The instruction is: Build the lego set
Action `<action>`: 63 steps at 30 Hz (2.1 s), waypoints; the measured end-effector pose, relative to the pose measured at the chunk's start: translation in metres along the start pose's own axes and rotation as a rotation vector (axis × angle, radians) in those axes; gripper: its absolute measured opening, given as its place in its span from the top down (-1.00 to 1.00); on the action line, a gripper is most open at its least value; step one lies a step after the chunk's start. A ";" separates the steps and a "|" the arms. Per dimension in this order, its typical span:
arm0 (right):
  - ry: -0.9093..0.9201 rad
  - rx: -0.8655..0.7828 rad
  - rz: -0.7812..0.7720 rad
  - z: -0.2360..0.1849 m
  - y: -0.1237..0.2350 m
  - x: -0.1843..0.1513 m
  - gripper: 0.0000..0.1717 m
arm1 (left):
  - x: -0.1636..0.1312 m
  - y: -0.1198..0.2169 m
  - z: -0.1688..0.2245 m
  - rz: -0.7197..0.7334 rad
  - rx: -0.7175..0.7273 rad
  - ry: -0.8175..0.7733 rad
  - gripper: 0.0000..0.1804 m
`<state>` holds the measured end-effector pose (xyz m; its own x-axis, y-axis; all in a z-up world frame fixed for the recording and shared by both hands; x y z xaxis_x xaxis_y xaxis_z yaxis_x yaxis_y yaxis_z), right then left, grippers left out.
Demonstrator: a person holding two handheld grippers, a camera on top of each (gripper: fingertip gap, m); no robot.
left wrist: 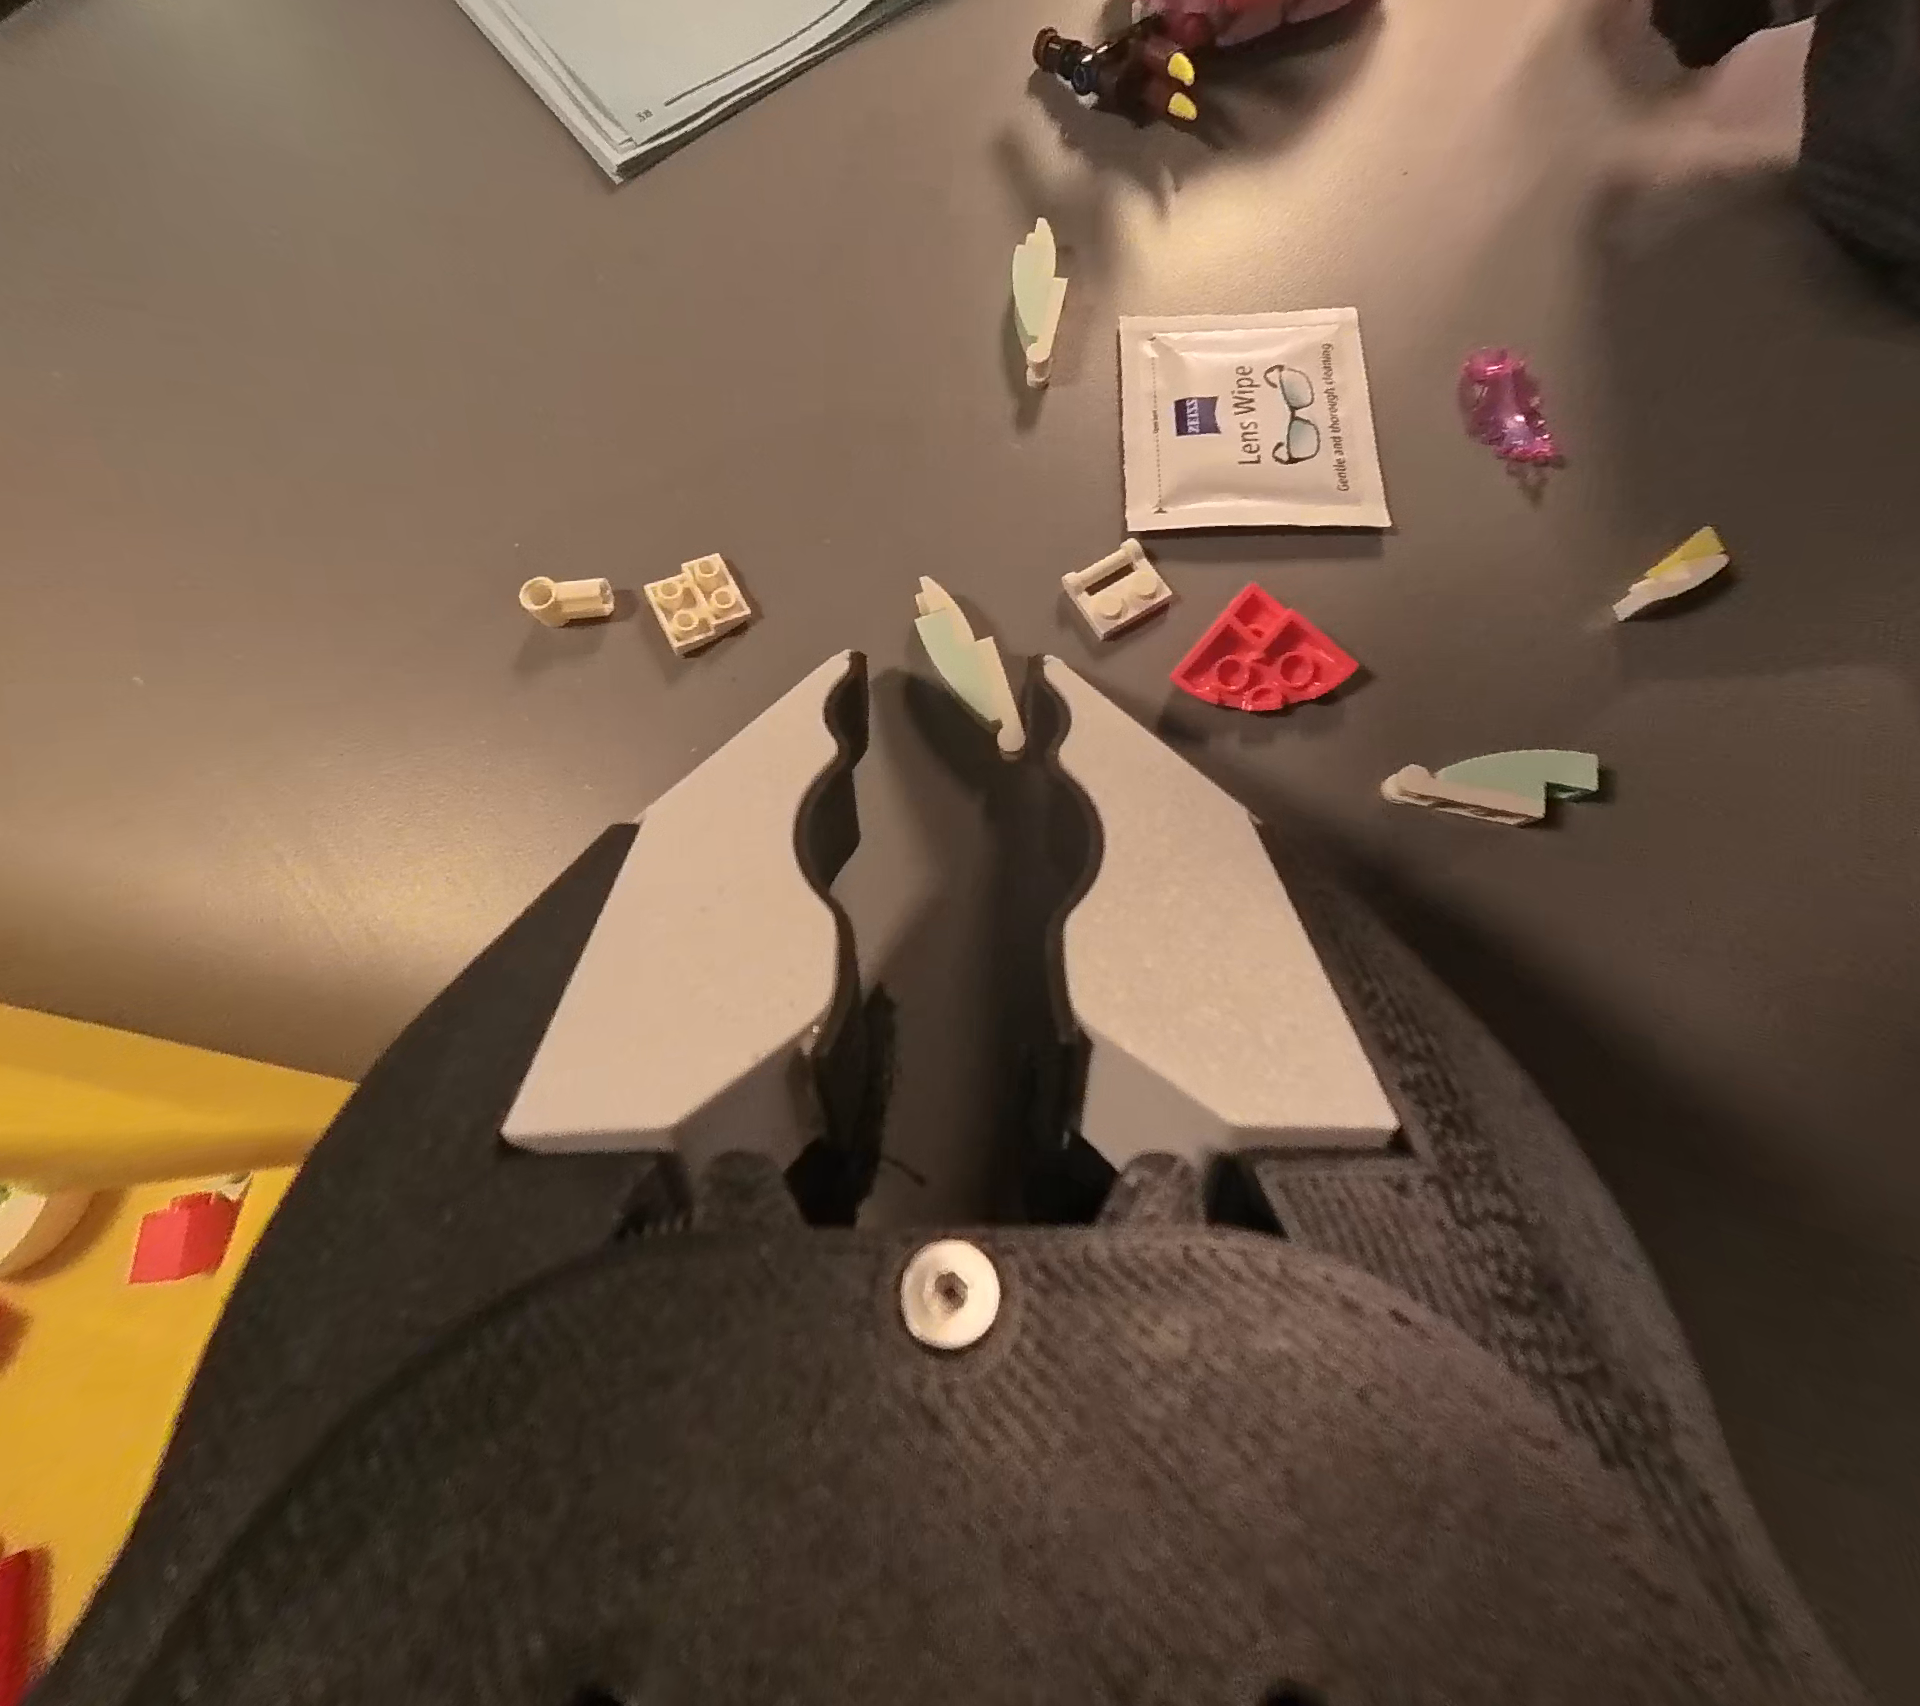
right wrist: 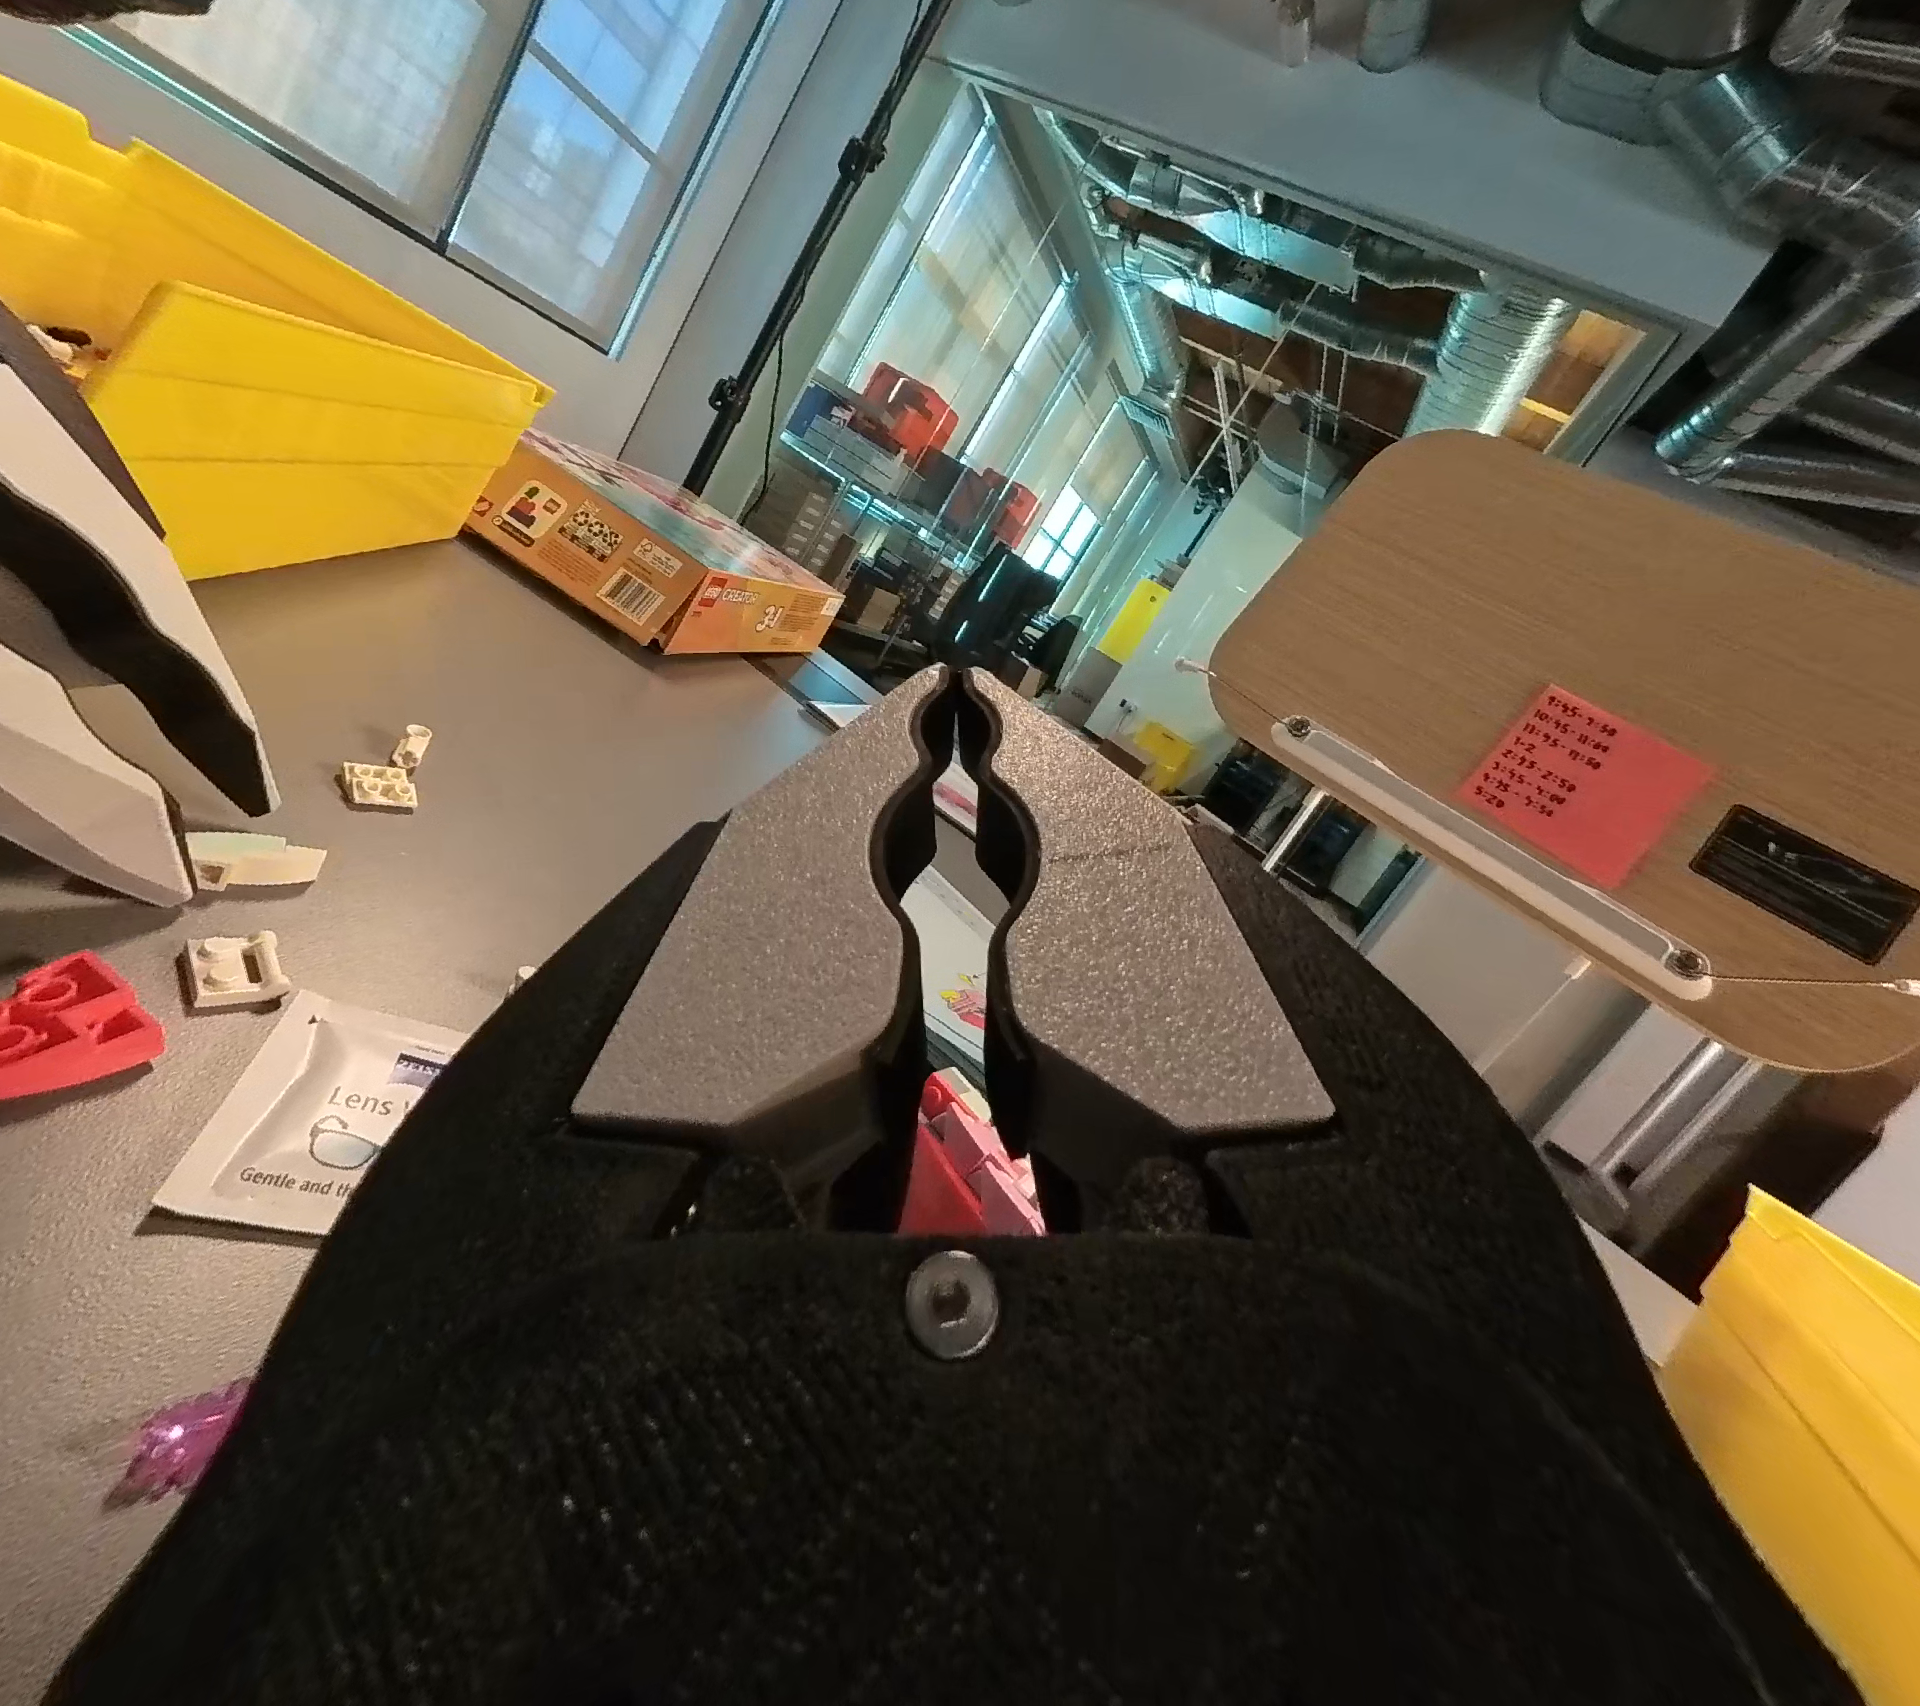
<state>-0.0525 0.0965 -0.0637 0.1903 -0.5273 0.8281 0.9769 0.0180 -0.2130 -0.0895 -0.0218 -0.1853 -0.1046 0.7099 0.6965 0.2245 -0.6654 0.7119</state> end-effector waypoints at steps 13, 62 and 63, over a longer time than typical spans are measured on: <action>0.016 0.005 -0.010 -0.002 -0.001 -0.002 1.00 | -0.001 0.000 -0.004 -0.004 0.006 0.033 0.66; 0.036 0.017 -0.024 -0.010 -0.010 -0.003 1.00 | 0.033 0.044 0.006 0.389 -0.095 -0.010 0.66; 0.037 0.025 -0.017 -0.011 -0.009 -0.001 1.00 | 0.033 0.045 0.006 0.398 -0.101 -0.006 0.66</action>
<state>-0.0631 0.0872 -0.0686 0.1708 -0.5586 0.8117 0.9821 0.0303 -0.1858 -0.0773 -0.0268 -0.1304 -0.0232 0.3939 0.9188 0.1505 -0.9072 0.3928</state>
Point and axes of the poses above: each gripper's, where its closed fingertips meet, y back along the fingers, x out of its top, z = x × y across the jaws, the point moved 1 cm from there along y, back along the fingers, and after that the axes turned 6 degrees about -z, right-handed, at the moved point
